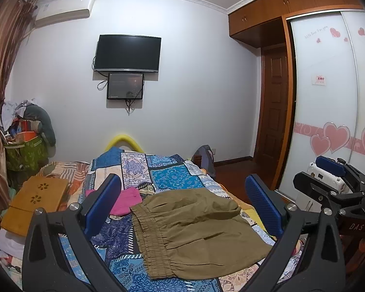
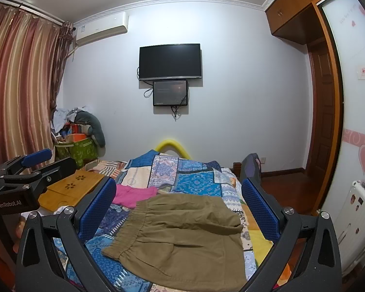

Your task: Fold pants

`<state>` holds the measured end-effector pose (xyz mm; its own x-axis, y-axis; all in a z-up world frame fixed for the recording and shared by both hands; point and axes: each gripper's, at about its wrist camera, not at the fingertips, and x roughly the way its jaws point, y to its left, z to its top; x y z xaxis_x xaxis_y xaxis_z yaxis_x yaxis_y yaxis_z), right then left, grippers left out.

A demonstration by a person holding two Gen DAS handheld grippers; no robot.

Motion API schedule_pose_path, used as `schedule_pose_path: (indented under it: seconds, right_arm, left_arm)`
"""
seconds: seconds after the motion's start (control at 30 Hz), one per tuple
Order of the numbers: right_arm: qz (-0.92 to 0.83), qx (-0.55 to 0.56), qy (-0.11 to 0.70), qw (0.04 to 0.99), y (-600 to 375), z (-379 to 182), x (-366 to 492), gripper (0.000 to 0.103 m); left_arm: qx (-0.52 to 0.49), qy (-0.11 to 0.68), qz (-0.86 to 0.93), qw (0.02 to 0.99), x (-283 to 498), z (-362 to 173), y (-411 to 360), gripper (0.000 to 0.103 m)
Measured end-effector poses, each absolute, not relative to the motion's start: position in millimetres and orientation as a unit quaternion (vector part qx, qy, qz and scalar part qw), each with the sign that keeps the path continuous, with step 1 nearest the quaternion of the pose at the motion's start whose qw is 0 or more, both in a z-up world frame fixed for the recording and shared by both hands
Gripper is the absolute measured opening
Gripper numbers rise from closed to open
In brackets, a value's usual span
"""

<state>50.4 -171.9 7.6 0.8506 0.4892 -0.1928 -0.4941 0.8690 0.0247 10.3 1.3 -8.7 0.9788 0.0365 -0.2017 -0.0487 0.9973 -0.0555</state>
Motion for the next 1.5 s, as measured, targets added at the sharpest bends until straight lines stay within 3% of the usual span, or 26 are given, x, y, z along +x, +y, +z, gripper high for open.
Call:
schedule_pose_path:
  seconds: [1.5]
  right_arm:
    - [0.254, -0.011, 0.094, 0.963, -172.8, 6.1, 51.1, 0.102]
  left_arm:
    - [-0.02, 0.095, 0.027, 0.995, 6.1, -4.7, 0.0, 0.103]
